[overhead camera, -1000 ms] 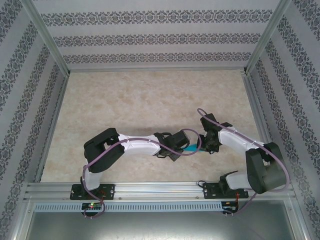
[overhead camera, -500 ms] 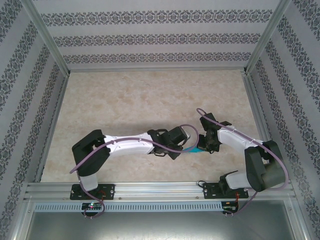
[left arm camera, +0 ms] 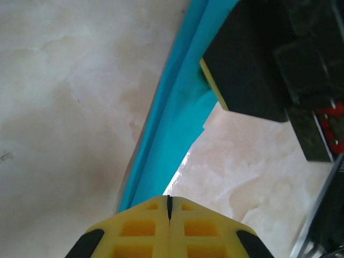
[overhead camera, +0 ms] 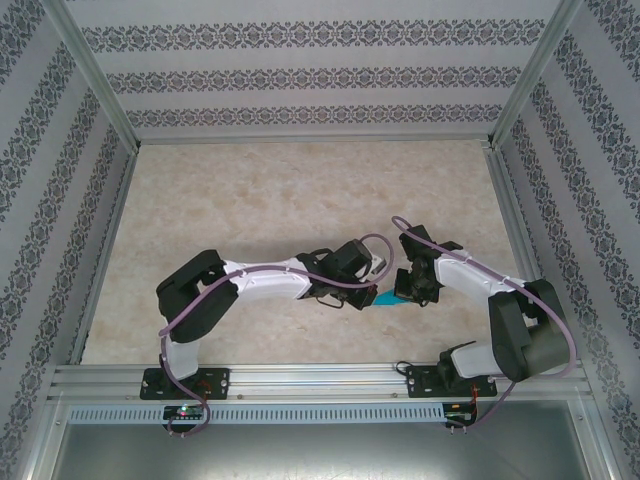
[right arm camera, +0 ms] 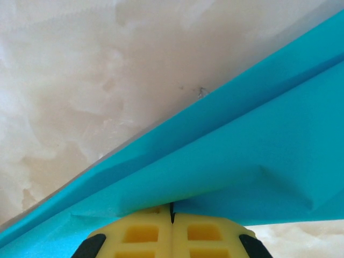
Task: Fold a paper plane with a square sheet of paper (pick it up from the middle)
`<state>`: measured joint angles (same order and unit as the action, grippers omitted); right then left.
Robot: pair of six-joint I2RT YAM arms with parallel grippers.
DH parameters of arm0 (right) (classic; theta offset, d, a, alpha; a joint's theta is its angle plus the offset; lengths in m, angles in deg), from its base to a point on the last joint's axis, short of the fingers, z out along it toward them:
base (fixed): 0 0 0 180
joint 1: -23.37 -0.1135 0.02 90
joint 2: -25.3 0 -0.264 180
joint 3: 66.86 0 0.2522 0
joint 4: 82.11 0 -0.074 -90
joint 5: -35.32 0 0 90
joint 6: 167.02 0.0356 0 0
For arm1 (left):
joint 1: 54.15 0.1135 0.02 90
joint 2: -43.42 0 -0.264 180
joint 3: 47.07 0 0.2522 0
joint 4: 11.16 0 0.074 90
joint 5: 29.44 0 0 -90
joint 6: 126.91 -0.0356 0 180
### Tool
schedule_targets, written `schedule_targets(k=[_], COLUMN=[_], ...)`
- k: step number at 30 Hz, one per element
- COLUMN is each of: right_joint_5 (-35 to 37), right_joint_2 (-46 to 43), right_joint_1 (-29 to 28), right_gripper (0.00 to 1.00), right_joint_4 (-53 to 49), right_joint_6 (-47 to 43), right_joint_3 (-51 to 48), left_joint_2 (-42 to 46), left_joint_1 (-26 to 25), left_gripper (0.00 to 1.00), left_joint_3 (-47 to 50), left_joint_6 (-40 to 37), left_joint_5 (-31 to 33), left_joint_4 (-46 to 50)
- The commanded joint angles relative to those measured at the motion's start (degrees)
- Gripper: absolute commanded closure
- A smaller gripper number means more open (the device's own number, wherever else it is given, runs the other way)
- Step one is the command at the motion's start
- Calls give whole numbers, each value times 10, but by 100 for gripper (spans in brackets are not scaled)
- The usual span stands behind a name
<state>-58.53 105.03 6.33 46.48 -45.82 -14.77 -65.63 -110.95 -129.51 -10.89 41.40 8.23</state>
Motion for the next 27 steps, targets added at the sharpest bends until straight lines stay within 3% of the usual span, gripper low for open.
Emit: schedule_targets(k=[1,8,27], right_joint_5=[17,16,20], right_joint_2=[12,13,19], right_joint_1=[-2,-2,-5], right_gripper=[100,100,100], right_joint_4=[-19,-20,-24], right_joint_6=[-11,-13,-19], right_joint_3=[4,5,10], left_joint_2=[-9,-57,-85], left_joint_1=[9,14,34], left_gripper=[95,99,100], left_joint_3=[6,-14,-18], left_joint_6=[32,36,18], left_joint_5=[-69,-109,-106], left_joint_4=[-94,-95,-80])
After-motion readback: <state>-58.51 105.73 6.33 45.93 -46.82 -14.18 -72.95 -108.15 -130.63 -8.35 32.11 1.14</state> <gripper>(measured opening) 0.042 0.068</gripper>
